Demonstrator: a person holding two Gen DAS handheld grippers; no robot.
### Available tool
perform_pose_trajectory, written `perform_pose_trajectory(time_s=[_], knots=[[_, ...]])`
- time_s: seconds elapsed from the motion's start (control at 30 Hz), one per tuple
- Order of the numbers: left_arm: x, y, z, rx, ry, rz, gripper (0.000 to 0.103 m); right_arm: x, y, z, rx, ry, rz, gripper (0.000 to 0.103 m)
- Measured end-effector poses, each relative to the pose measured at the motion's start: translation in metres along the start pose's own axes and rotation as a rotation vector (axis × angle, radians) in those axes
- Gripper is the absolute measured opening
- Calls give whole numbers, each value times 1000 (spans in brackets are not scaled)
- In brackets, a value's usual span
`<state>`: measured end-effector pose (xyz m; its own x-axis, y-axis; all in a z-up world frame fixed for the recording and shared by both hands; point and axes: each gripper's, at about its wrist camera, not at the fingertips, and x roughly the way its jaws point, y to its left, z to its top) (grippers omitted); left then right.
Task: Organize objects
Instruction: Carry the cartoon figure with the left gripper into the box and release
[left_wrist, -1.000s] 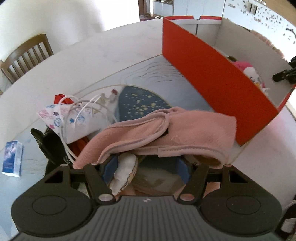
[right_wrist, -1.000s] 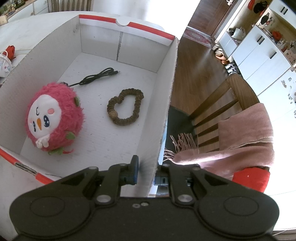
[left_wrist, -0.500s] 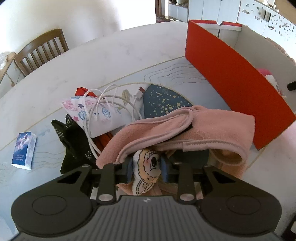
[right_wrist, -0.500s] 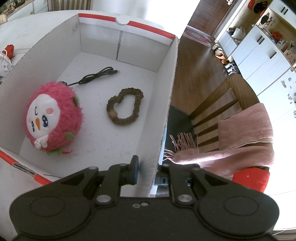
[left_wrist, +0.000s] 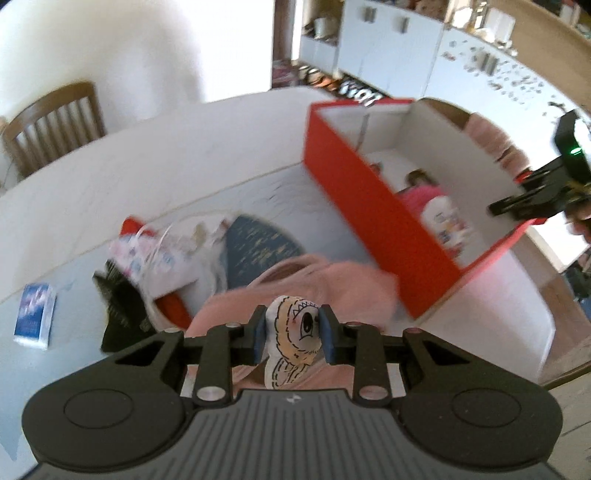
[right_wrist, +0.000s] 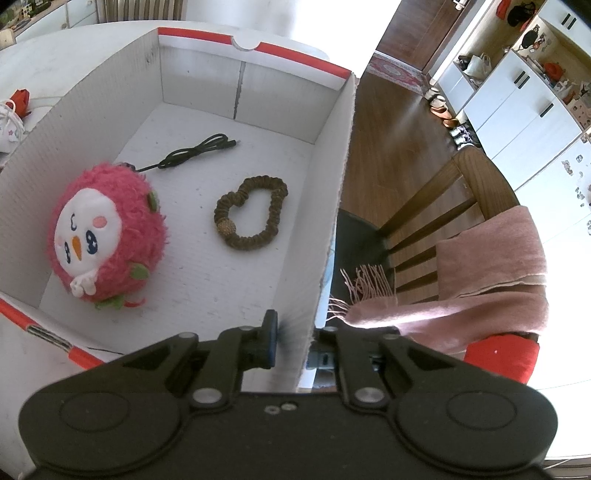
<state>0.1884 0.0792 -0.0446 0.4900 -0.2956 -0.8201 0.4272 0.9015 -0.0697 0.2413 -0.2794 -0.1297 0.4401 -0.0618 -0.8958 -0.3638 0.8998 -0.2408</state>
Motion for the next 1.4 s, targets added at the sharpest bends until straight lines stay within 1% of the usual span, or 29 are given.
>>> perform_pose_trajectory(time_s=[0.13,0.27,0.43,0.63,0.8,0.93,1.03,1.2,1.4], knots=[[-9,-18,22,30,-32,-50,28,-1,0,0,-1,0,8,10],[-7,-37,46,68,-51,-91,28,-2,-1,1,-1,-2,13,9],[10,-68,75,148,-60,-128,28,-3,0,1,-3,-5,21,9],[32,-102,104,215,-56,-170,28,-4,0,1,-3,-5,25,9],[60,-120,126,230,-31,-194,28,-3,0,1,-4,-7,33,9],[88,-134,142,262,-6,-189,28,-3,-1,1,-3,-8,41,8],[108,-140,151,264,17,-190,28,-3,-2,1,-3,-8,45,8],[141,-149,160,267,61,-191,28,-3,-2,2,-3,-8,45,8],[183,-158,165,278,128,-175,28,-2,-2,2,4,-5,53,8]])
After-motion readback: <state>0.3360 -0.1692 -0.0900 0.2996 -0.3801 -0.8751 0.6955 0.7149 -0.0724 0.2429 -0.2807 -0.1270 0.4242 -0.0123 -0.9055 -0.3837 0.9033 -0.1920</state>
